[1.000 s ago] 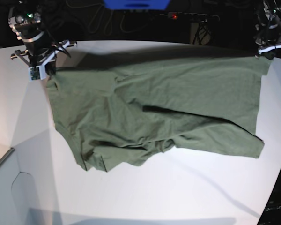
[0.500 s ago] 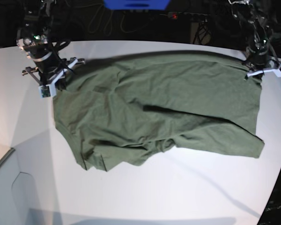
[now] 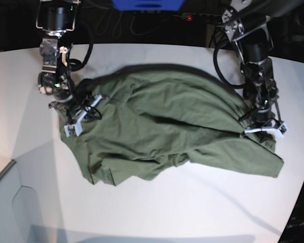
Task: Layout the t-shirt on the table in an organized manner, then fold the t-shirt properly
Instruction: 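Lift the shirt with both grippers and shake it flat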
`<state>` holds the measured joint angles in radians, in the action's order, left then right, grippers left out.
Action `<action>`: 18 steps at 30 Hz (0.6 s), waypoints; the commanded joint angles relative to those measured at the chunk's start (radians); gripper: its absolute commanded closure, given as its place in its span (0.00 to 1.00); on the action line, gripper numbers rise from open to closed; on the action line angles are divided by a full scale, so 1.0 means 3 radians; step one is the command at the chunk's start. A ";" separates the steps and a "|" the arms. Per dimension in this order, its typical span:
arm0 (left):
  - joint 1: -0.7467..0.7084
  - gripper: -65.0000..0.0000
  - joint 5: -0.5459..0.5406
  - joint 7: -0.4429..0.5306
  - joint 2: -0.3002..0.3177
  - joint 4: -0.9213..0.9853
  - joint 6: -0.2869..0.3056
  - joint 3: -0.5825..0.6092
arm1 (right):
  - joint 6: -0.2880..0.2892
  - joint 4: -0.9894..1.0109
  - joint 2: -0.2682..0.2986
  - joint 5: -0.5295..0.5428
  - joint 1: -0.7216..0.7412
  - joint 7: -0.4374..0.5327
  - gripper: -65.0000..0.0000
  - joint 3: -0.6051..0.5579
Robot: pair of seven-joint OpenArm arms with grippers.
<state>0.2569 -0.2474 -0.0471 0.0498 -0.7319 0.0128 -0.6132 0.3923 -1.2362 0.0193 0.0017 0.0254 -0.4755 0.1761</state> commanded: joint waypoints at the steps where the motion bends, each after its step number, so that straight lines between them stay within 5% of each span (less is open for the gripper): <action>1: 0.0092 1.00 0.0096 -0.0147 -0.0025 0.0217 -0.0055 0.0006 | 0.0009 0.0057 0.0056 -0.0003 0.0143 0.0028 1.00 -0.0001; 9: 0.1131 1.00 0.0653 0.0865 -0.0005 0.1736 -0.0055 0.0006 | -0.0062 0.1111 0.0189 -0.0003 0.0966 0.0360 1.00 0.0040; 12: 0.1407 1.00 0.0786 0.0932 -0.0025 0.1818 -0.0055 0.0006 | -0.0247 0.1433 0.0276 -0.0003 0.1186 0.0529 1.00 0.0040; 18: 0.1545 1.00 0.0807 0.0937 -0.0030 0.1818 -0.0035 0.0006 | -0.0252 0.1469 0.0419 0.0012 0.1217 0.0662 1.00 0.0040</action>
<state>0.6930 -0.0044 0.2146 0.0391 -0.1757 -0.0040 -0.6132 0.3283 -0.7765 0.1341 0.0017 0.3645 -0.2935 0.1864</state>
